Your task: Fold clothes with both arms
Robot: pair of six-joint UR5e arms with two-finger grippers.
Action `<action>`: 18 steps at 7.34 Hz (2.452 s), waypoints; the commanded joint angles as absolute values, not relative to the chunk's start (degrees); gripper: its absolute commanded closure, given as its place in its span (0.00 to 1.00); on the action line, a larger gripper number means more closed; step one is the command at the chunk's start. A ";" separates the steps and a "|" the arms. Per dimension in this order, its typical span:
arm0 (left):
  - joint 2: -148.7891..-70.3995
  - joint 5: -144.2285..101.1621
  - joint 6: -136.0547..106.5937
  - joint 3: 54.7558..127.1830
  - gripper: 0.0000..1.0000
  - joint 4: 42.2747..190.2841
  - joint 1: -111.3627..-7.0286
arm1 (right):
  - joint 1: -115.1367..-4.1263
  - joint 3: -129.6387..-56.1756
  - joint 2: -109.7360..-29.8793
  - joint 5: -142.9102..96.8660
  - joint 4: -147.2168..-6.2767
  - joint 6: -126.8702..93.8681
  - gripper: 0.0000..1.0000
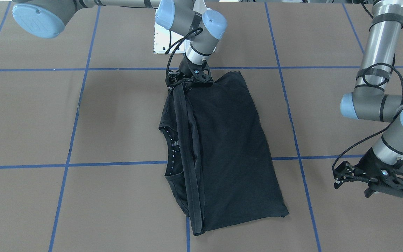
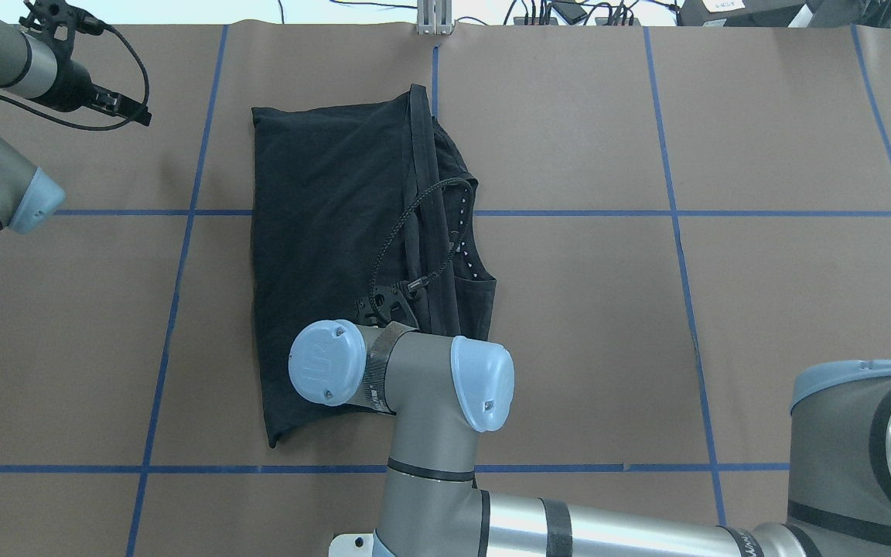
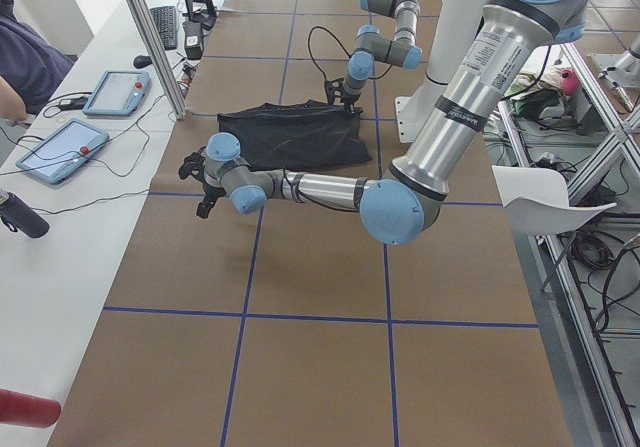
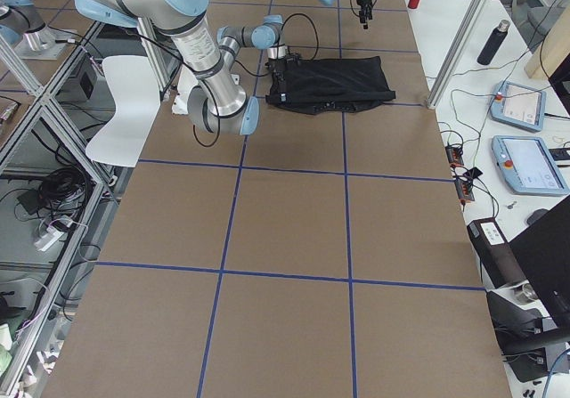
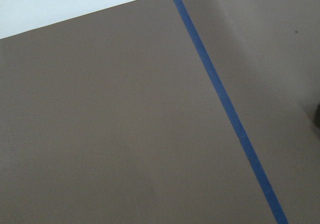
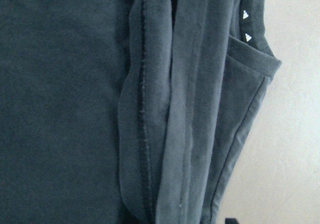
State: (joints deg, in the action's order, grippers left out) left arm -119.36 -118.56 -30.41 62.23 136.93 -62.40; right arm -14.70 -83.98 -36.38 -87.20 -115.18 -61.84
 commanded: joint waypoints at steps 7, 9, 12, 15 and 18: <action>-119.36 -118.56 -30.50 62.40 0.00 137.29 -62.40 | -15.56 -105.62 -50.44 -87.54 -122.25 -55.99 0.37; -119.36 -118.56 -30.50 62.58 0.00 137.29 -62.40 | -15.81 -104.59 -46.70 -87.63 -121.21 -56.25 0.34; -119.36 -118.65 -30.41 62.58 0.00 137.29 -62.40 | -15.39 -89.69 -35.70 -87.71 -116.84 -58.00 0.34; -119.36 -118.65 -30.41 62.40 0.00 137.29 -62.40 | -14.59 -88.86 -36.56 -92.19 -115.40 -58.54 0.35; -119.36 -118.65 -30.41 62.40 0.00 137.29 -62.40 | -14.59 -89.56 -38.58 -92.73 -116.19 -58.54 0.35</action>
